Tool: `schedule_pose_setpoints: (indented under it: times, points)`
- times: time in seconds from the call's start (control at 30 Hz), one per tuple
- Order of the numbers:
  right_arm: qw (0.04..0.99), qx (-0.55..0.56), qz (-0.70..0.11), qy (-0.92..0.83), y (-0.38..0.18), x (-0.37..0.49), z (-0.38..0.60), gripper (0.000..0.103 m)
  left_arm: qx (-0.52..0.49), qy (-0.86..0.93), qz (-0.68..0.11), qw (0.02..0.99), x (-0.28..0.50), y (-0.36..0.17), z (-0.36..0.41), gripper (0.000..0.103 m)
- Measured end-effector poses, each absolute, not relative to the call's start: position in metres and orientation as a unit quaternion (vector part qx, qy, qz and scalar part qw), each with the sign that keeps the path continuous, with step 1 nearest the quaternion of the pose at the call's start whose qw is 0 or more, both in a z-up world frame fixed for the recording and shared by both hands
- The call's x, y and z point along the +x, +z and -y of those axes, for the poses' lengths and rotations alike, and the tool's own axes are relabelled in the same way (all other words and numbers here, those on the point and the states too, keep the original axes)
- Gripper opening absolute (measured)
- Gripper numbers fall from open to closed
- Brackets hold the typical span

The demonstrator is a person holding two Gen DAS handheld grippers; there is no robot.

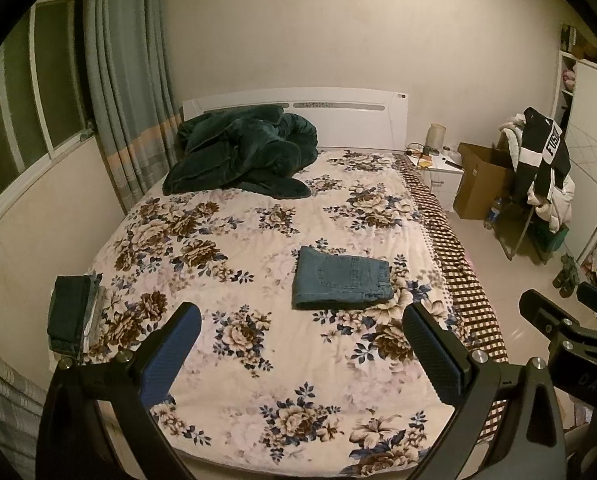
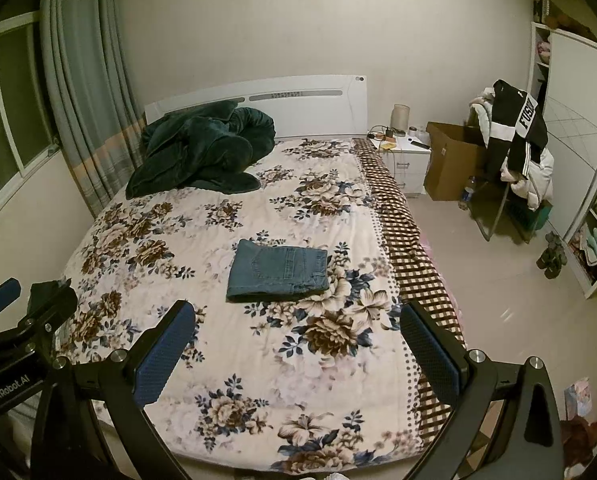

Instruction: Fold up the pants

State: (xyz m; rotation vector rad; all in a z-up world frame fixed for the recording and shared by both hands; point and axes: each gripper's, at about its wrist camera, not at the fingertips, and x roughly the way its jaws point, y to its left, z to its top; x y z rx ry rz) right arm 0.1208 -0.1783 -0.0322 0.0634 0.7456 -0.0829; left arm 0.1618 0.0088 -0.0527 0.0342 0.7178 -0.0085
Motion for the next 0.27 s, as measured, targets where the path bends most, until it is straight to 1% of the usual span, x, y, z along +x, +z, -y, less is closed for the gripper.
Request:
schedule_pose_setpoints:
  times: [0.27]
  points:
    - [0.930,0.031,-0.364,-0.041,-0.0330,0.1195,0.1754,0.103,0.017,0.003,-0.345,0.938,0.1538,-0.0516,-0.0020,0.103]
